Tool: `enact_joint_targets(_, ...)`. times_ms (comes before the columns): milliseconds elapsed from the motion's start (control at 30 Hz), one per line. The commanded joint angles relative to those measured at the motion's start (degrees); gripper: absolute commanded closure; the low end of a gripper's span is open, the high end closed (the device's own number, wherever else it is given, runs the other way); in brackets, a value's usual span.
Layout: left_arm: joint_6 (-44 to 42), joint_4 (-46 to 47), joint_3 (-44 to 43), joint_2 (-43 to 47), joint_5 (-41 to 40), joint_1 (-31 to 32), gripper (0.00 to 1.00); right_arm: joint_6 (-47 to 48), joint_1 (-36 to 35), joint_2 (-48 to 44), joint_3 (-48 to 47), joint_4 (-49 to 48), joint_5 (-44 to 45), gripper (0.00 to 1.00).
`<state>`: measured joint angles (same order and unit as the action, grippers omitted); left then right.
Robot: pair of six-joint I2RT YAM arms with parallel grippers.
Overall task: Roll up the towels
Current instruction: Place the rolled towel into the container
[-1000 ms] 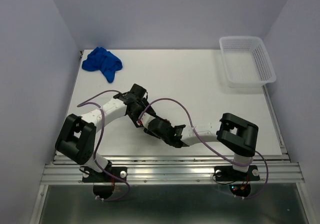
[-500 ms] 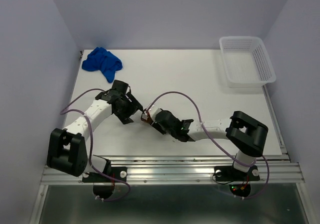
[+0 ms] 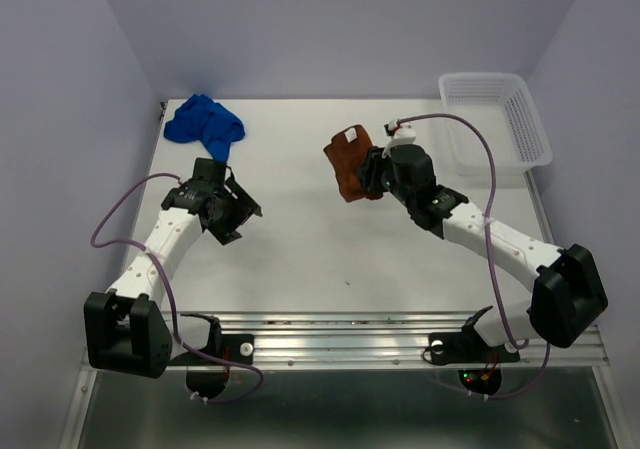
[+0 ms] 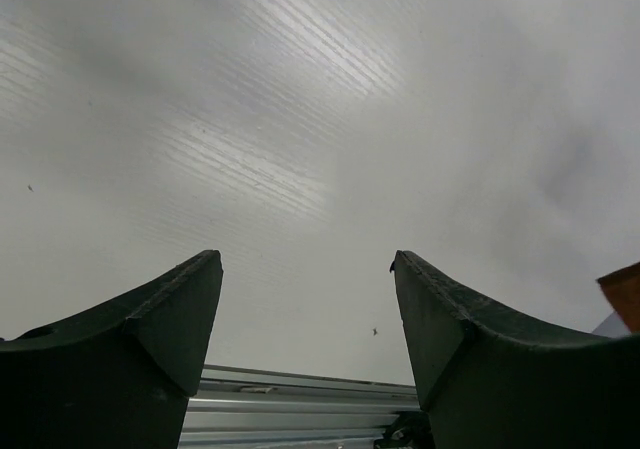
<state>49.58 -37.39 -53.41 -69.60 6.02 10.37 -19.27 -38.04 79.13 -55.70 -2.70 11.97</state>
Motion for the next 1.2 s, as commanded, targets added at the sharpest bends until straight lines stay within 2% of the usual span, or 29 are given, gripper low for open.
enact_joint_targets(0, -2.38, 0.47, -0.74, -0.71, 0.39, -0.35, 0.20, -2.54, 4.37, -0.13, -6.59, 0.67, 1.21, 0.99)
enact_joint_targets(133, -3.00, 1.53, -0.56, -1.59, 0.83, -0.53, 0.20, 14.13, 7.53, 2.42, -12.82, -0.28, 13.23, 0.99)
enact_joint_targets(167, -3.35, 1.96, -0.47, -1.41, 0.66, -0.61, 0.20, 24.44, 9.20, 3.30, -14.24, -0.90, 13.43, 0.99)
enact_joint_targets(200, -3.35, 1.88, -0.38, -1.24, 0.31, -0.53, 0.20, 27.76, 13.39, 4.87, -15.56, -2.91, 13.35, 0.99)
enact_joint_targets(233, -3.53, 1.97, -0.38, -1.06, -0.48, -0.61, 0.20, 30.75, 16.22, 5.67, -16.88, -3.27, 12.04, 0.99)
enact_joint_targets(267, -3.53, 2.14, -0.29, -0.80, -1.01, -0.62, 0.20, 35.13, 19.12, 6.38, -20.11, -3.19, 4.89, 0.99)
enact_joint_targets(333, -3.62, 2.49, -0.12, -0.27, -2.41, -0.70, 0.20, 43.38, 25.52, 8.30, -23.20, -4.49, -3.40, 0.99)
enact_joint_targets(467, -2.83, 2.93, -0.56, -0.27, -5.23, -1.14, 0.20, 57.74, 32.75, 14.63, -30.14, -5.12, -7.38, 0.99)
enact_joint_targets(533, -2.56, 3.89, -0.82, -0.53, -5.41, -1.40, 0.20, 65.44, 38.09, 18.31, -31.31, -7.82, -14.47, 0.99)
enact_joint_targets(633, -3.00, 4.43, -1.70, -1.93, -8.04, -2.81, 0.20, 73.37, 41.28, 22.45, -30.08, -20.01, -14.87, 0.99)
enact_joint_targets(733, -4.58, 4.78, -3.28, -3.86, -8.65, -4.92, 0.20, 75.67, 45.58, 30.18, -37.08, -19.97, -17.83, 0.99)
enact_joint_targets(833, -5.02, 5.83, -3.72, -5.36, -9.71, -6.85, 0.20, 83.82, 45.60, 35.38, -35.36, -29.01, -16.90, 0.99)
enact_joint_targets(967, -5.20, 7.67, -3.63, -6.94, -9.45, -8.44, 0.20, 87.12, 47.79, 40.48, -35.43, -36.23, -17.67, 0.99)
enact_joint_targets(1000, -5.72, 8.11, -3.46, -7.21, -9.19, -8.61, 0.20, 87.03, 48.75, 41.36, -35.88, -36.41, -21.07, 0.99)
enact_joint_targets(1033, -5.64, 8.29, -3.37, -7.47, -9.62, -8.70, 0.20, 87.29, 49.90, 41.54, -34.31, -40.76, -23.72, 0.99)
enact_joint_targets(1133, -4.50, 9.00, -2.58, -8.00, -11.02, -8.88, 0.20, 94.40, 50.60, 43.65, -33.07, -43.27, -30.06, 0.99)
enact_joint_targets(1167, -4.15, 9.87, -2.32, -8.00, -10.94, -8.96, 0.20, 92.50, 51.31, 44.61, -34.37, -42.92, -32.25, 0.99)
